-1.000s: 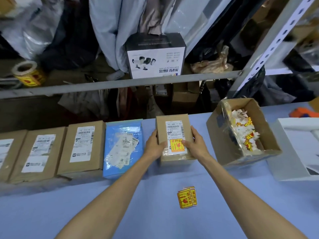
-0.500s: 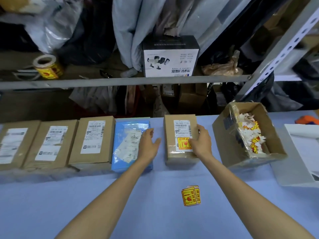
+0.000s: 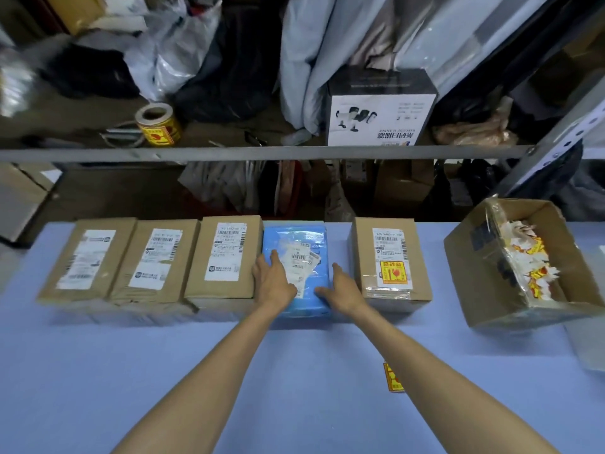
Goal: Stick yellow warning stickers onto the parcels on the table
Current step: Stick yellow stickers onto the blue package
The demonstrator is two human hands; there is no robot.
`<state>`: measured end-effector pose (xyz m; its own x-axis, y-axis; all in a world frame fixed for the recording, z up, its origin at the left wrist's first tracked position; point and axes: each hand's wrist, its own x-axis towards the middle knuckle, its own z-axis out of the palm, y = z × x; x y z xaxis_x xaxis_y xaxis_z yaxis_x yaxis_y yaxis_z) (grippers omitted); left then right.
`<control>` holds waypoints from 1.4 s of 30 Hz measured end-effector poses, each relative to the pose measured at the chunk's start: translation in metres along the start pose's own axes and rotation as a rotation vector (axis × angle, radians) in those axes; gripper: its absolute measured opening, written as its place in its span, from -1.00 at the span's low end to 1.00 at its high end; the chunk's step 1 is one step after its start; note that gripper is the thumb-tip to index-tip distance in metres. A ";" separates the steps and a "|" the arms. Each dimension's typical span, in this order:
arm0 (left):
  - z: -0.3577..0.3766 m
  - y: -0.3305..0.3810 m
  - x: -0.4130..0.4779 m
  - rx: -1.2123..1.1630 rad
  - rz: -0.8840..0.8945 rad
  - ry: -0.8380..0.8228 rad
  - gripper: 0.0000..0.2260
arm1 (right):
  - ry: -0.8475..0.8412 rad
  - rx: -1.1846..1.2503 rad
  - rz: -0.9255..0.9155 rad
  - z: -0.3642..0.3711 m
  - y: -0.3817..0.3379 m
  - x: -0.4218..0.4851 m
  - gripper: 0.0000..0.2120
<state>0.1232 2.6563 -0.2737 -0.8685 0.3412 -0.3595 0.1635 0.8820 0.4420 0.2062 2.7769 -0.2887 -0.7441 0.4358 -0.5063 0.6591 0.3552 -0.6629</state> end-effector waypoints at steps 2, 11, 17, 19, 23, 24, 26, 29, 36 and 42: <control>-0.002 0.004 0.001 0.087 -0.013 -0.023 -0.19 | -0.026 0.026 -0.001 0.005 0.001 0.001 -0.45; -0.002 -0.003 -0.019 0.136 0.016 -0.045 -0.08 | -0.003 0.037 -0.003 0.011 0.007 -0.029 -0.26; 0.022 -0.038 -0.070 -0.007 0.098 -0.017 -0.10 | 0.013 0.129 0.057 0.021 0.026 -0.073 -0.30; 0.028 -0.050 -0.086 -0.082 0.089 0.005 -0.10 | 0.047 0.125 0.043 0.028 0.035 -0.091 -0.32; 0.038 -0.069 -0.110 -0.280 -0.011 -0.072 -0.09 | 0.064 0.134 0.061 0.043 0.047 -0.113 -0.41; 0.040 -0.073 -0.115 -0.300 -0.015 -0.091 -0.13 | 0.063 0.150 0.069 0.047 0.051 -0.117 -0.44; 0.043 -0.083 -0.127 -0.321 -0.019 -0.101 -0.21 | 0.084 0.222 0.086 0.054 0.058 -0.123 -0.48; 0.045 -0.098 -0.142 -0.321 -0.024 -0.136 -0.28 | 0.166 0.334 0.123 0.061 0.066 -0.134 -0.48; 0.047 -0.116 -0.156 -0.489 -0.049 -0.135 -0.64 | 0.198 0.329 0.094 0.075 0.077 -0.151 -0.33; 0.046 -0.118 -0.167 -0.553 -0.055 -0.133 -0.50 | 0.148 0.365 0.124 0.075 0.083 -0.154 -0.30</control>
<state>0.2707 2.5107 -0.3039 -0.7965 0.3691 -0.4789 -0.1805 0.6108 0.7710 0.3673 2.6772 -0.3069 -0.6205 0.5803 -0.5275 0.6411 -0.0121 -0.7674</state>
